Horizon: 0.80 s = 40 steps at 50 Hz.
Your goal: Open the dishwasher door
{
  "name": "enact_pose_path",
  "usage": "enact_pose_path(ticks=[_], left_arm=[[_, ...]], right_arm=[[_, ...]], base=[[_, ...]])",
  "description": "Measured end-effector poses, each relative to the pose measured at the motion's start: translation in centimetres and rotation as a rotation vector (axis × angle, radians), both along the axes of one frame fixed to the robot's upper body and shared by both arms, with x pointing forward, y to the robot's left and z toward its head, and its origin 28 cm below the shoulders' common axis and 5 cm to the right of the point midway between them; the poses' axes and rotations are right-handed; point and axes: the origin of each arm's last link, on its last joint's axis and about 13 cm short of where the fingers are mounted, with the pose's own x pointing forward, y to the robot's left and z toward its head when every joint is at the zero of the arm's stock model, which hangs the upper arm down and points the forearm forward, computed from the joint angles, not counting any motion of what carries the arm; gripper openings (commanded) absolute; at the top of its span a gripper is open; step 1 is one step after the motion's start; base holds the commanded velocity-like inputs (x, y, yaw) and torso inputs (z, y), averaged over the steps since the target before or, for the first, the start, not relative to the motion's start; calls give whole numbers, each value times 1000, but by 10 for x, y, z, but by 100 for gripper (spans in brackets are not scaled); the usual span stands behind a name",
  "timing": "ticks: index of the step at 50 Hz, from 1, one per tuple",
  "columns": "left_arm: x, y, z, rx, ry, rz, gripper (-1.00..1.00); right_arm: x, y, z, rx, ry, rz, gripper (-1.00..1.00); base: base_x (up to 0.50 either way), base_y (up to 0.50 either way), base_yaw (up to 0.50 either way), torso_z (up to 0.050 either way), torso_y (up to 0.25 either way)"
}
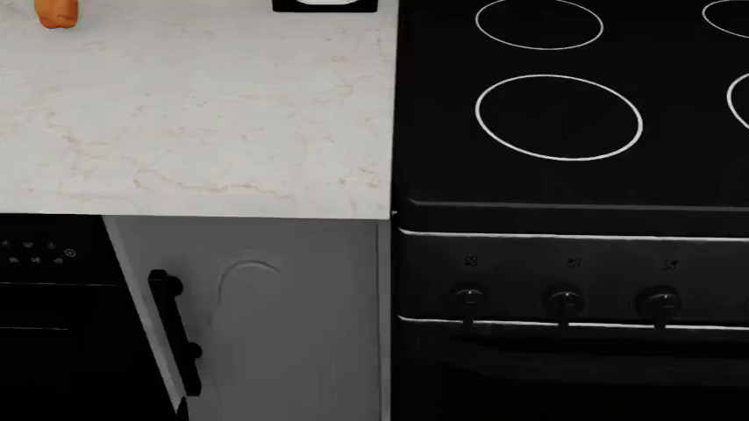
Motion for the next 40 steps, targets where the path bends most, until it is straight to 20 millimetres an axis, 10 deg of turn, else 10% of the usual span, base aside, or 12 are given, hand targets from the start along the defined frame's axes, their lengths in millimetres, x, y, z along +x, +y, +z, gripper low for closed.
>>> enact_pose_path(ticks=[40], left_arm=[[-3,0,2,9,-28,-4,100]], right_arm=[[-2,3,-1,-24,-7,18,100]], base=[[0,231,0,0,0]])
